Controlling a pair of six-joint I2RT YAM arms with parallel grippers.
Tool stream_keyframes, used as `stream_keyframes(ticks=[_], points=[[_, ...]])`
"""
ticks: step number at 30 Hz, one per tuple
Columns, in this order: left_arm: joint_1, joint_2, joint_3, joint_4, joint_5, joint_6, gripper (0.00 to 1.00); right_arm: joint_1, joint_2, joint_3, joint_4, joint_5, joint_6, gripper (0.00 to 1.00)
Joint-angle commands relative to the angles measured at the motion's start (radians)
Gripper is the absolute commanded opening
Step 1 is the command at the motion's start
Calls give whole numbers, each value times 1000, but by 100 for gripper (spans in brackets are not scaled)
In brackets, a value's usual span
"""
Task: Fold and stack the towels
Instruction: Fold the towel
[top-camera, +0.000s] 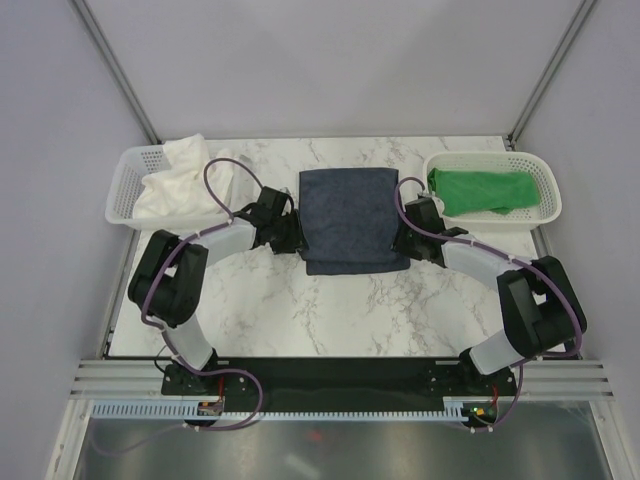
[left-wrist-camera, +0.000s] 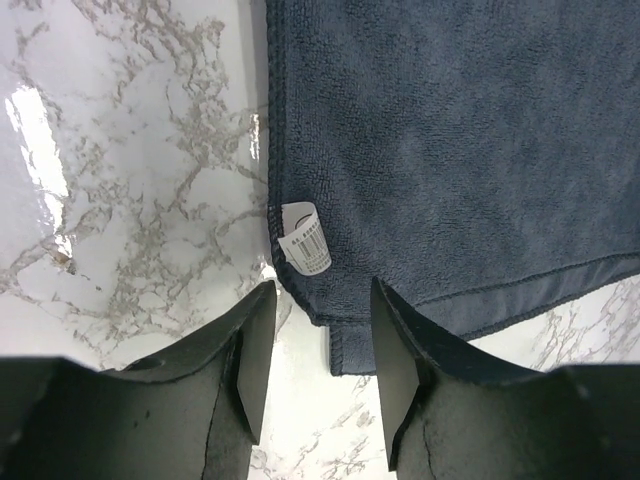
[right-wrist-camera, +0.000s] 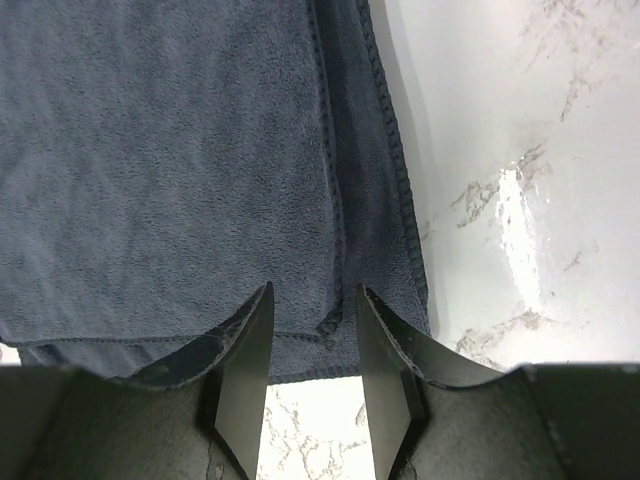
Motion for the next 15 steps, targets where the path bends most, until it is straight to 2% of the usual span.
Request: stream_keyframes(ticks=[1,8,12,14,15], points=[[6,20,35,1,-16,-13,49,2,11,26,-6,23,15,46],[7,37,28,3,-16,-44,47,2,9,19,-3,19,16,46],[6,46,25,24,-4,-44,29,2,3,14,6,17,13,45],[7,50,26,24,5,-44,26,2,0,11,11,17,10,43],[6,53,28,24,13,-44,19,2,0,11,9,17,7,42]])
